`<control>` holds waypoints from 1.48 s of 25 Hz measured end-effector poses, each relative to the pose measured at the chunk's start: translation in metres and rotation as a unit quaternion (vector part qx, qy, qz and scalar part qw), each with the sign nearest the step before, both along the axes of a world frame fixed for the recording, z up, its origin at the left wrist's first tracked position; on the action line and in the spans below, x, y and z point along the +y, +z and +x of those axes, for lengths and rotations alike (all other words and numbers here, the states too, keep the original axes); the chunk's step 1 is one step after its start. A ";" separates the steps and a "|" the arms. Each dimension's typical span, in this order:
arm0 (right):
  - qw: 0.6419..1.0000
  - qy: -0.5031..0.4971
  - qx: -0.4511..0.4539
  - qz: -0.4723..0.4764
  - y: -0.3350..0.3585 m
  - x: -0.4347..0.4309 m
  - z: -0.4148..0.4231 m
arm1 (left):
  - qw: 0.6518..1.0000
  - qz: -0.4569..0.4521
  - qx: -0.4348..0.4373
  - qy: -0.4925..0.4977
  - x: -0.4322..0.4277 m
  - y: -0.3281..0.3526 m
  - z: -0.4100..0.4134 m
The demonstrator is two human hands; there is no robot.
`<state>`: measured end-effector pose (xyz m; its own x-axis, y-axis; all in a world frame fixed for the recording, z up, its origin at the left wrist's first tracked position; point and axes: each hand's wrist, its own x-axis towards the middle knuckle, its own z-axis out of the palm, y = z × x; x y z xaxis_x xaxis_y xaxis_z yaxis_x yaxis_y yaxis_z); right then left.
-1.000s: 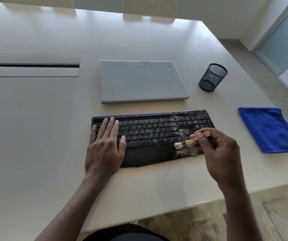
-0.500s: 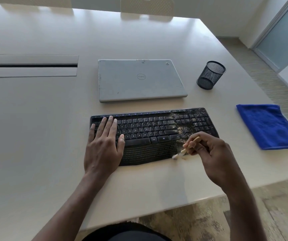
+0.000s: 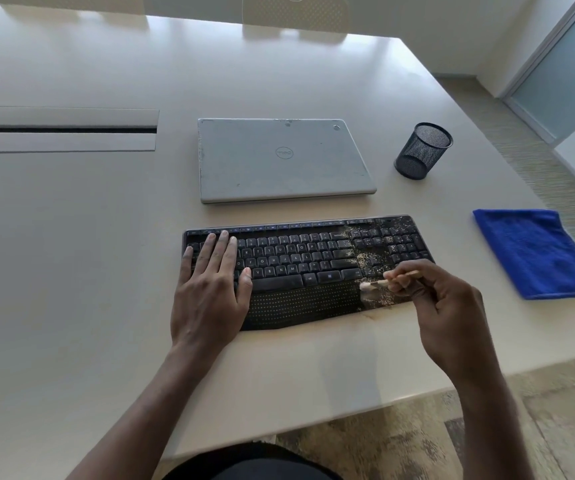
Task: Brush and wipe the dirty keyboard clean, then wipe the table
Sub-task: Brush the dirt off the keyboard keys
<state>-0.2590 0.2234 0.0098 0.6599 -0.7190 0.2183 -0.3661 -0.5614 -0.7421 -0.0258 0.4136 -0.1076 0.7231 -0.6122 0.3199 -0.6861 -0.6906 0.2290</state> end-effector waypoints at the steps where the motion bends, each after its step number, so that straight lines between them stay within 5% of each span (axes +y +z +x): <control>1: 1.000 0.002 0.009 -0.007 0.000 0.000 -0.001 | 1.000 0.000 0.001 -0.001 0.000 0.000 0.000; 5: 0.996 0.062 0.071 -0.001 0.003 -0.001 -0.008 | 1.000 0.002 0.001 -0.002 0.001 -0.001 0.001; 17: 0.996 0.009 0.057 -0.067 0.002 0.000 -0.010 | 1.000 0.006 0.002 -0.004 0.001 -0.001 0.001; 21: 0.997 0.058 0.054 0.012 0.004 0.005 -0.008 | 1.000 0.002 0.002 -0.004 0.001 -0.002 0.001; 27: 0.994 0.080 0.079 -0.004 0.008 0.003 -0.004 | 1.000 0.005 0.003 -0.004 0.000 -0.001 0.001; 33: 0.994 -0.030 -0.054 0.086 0.001 -0.001 0.026 | 1.000 0.004 0.007 -0.004 0.001 0.000 0.000; 37: 0.987 -0.159 0.005 -0.039 -0.003 -0.019 0.018 | 1.000 0.002 0.007 -0.005 0.001 -0.001 0.000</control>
